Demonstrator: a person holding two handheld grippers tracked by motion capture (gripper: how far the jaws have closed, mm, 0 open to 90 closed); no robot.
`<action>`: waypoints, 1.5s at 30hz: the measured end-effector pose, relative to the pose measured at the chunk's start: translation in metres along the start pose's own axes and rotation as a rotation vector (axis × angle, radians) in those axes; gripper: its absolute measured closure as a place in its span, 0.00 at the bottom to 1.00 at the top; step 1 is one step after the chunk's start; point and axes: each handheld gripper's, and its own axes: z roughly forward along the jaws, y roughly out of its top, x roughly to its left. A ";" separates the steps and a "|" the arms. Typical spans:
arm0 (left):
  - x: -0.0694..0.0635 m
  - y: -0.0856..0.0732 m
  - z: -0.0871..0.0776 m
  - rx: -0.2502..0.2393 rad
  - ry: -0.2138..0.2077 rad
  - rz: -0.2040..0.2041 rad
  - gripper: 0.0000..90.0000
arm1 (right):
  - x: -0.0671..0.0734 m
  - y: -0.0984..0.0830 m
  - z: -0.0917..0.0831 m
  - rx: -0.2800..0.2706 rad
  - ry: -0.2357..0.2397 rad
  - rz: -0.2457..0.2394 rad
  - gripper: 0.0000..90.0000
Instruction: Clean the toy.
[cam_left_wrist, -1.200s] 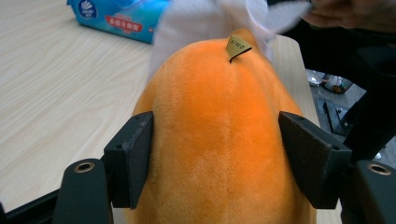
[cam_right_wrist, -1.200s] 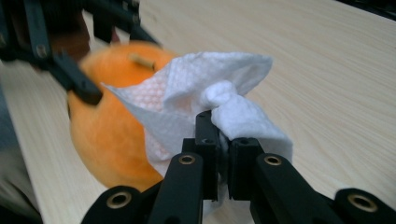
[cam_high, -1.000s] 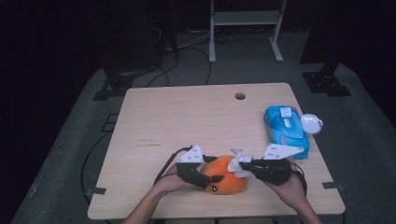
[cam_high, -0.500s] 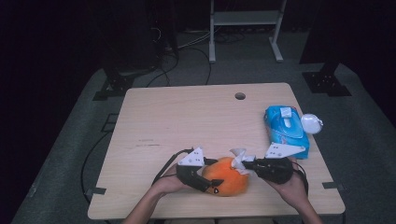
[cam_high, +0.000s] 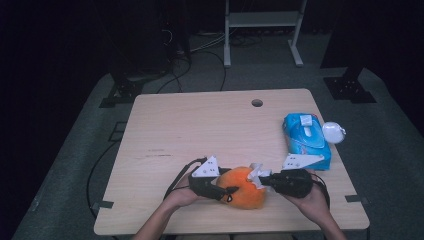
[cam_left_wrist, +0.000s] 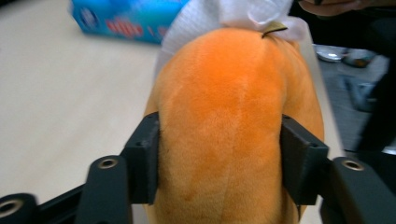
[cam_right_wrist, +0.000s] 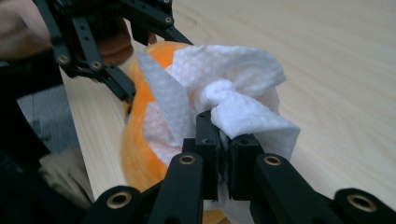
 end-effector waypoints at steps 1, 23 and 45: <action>0.001 0.001 -0.001 -0.007 0.022 0.017 0.46 | 0.001 0.001 -0.002 -0.012 -0.022 -0.005 0.94; 0.009 -0.014 0.001 0.008 -0.024 -0.117 0.31 | 0.014 0.005 0.001 -0.002 -0.008 -0.086 0.93; 0.007 -0.007 -0.002 0.006 -0.062 -0.102 0.36 | 0.001 0.003 -0.009 0.040 -0.063 -0.047 0.93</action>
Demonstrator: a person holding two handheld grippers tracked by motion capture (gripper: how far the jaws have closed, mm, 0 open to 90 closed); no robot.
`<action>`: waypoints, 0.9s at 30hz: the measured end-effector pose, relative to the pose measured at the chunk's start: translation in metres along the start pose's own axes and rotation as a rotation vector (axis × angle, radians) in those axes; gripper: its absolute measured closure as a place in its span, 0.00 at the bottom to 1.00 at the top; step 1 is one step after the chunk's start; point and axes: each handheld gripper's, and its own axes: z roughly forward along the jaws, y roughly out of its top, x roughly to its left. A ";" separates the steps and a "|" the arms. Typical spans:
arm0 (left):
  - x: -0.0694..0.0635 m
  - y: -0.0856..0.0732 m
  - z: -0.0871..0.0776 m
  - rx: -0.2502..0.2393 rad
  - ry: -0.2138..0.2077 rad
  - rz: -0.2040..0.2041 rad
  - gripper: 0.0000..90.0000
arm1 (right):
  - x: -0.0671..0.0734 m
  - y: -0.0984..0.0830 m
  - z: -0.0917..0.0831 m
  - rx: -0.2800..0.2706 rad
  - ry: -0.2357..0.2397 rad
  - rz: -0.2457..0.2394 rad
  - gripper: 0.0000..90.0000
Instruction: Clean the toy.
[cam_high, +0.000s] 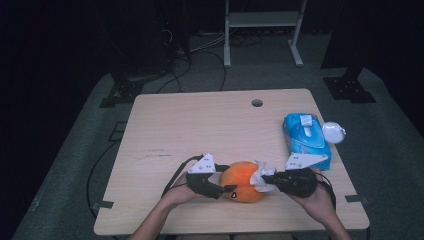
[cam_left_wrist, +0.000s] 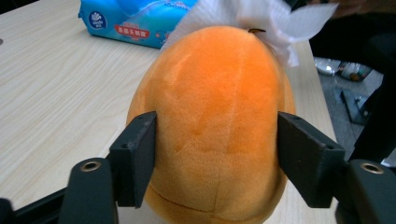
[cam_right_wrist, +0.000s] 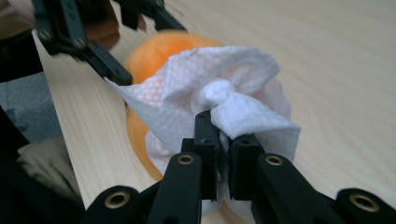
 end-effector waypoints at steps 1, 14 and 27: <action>-0.002 0.000 0.001 0.001 -0.003 0.011 0.37 | 0.003 0.002 0.000 -0.015 -0.002 -0.005 0.93; -0.025 0.010 0.015 0.037 -0.006 0.148 0.38 | 0.045 0.026 0.020 -0.045 -0.023 -0.112 0.92; -0.020 0.009 0.017 -0.026 -0.002 0.053 0.34 | 0.019 0.020 0.004 -0.013 -0.068 -0.059 0.92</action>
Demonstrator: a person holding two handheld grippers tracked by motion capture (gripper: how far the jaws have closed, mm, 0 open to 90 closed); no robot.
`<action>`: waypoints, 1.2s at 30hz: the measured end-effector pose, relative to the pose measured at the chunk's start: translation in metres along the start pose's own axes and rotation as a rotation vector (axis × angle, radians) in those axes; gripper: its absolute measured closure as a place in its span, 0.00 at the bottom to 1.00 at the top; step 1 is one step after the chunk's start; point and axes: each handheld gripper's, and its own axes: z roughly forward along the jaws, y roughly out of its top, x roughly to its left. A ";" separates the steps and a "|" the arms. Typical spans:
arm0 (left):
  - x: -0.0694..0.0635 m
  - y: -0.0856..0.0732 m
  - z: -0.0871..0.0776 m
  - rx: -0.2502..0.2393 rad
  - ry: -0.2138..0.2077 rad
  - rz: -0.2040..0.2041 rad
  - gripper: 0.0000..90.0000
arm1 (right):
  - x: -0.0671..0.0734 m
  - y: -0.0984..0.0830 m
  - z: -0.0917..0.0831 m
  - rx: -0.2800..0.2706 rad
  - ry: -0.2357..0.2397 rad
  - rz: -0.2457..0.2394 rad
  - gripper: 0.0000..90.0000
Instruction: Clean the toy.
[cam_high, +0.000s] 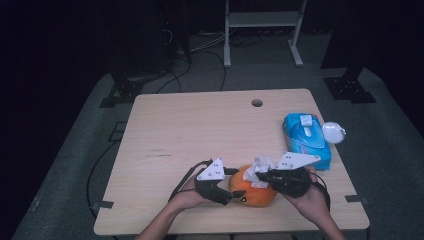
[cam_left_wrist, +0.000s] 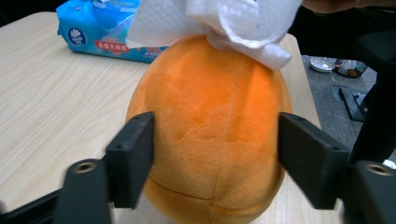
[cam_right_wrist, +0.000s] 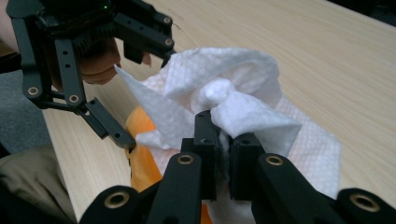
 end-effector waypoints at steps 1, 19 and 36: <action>-0.001 0.001 0.000 -0.004 0.005 0.004 0.36 | 0.003 0.002 -0.002 -0.006 -0.008 -0.006 0.92; 0.000 -0.007 0.012 0.038 0.003 -0.034 0.17 | -0.009 -0.002 -0.004 0.010 -0.005 0.039 0.93; -0.006 -0.007 0.013 0.037 -0.009 0.005 0.37 | 0.015 0.013 -0.001 0.012 0.013 -0.058 0.93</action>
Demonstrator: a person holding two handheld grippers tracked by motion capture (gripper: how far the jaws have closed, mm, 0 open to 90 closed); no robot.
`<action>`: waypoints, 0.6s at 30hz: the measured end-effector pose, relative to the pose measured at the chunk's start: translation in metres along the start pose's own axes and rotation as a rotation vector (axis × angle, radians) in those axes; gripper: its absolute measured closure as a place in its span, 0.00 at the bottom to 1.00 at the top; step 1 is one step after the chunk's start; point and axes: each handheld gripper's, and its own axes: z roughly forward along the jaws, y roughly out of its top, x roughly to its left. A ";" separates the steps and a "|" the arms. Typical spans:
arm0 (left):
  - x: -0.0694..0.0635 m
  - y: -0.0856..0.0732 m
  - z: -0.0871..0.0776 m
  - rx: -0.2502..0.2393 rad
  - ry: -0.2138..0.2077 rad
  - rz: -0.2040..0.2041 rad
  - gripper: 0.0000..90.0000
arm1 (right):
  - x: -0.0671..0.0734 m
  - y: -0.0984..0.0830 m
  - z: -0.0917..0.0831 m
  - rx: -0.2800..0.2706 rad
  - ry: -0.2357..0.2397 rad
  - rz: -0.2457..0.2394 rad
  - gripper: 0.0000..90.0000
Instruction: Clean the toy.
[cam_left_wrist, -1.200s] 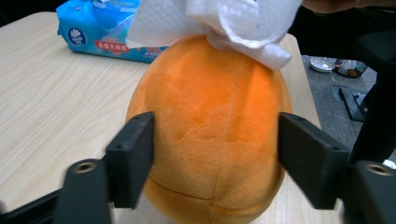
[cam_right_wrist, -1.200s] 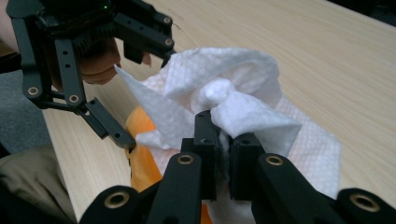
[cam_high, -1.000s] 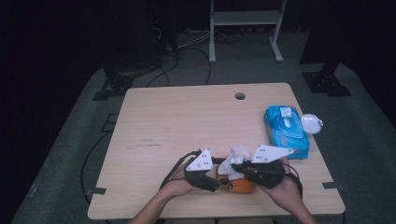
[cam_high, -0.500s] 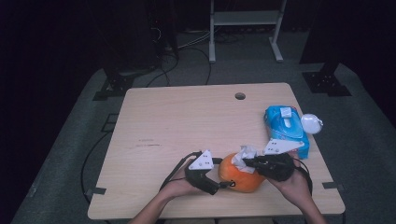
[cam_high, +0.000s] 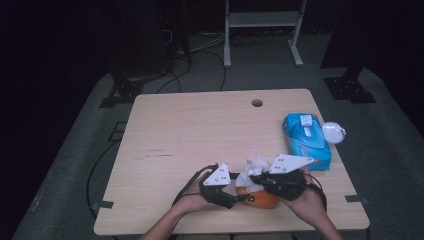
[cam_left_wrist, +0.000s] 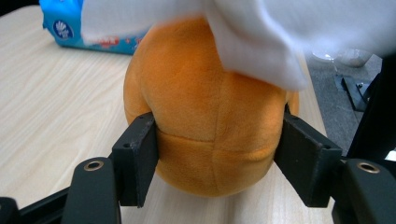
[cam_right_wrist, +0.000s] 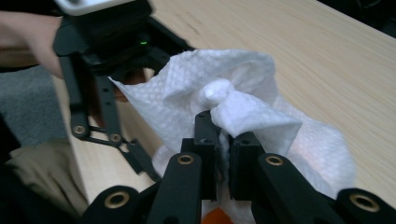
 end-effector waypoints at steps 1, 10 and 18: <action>0.001 -0.001 0.000 0.003 0.001 -0.004 0.37 | -0.005 -0.001 -0.003 0.003 -0.028 0.005 0.92; 0.002 0.004 0.001 -0.054 -0.022 -0.084 0.21 | -0.029 -0.018 -0.010 0.029 -0.032 0.097 0.92; 0.000 0.005 -0.001 -0.079 0.001 -0.045 0.26 | -0.020 -0.013 -0.004 0.031 0.006 0.085 0.92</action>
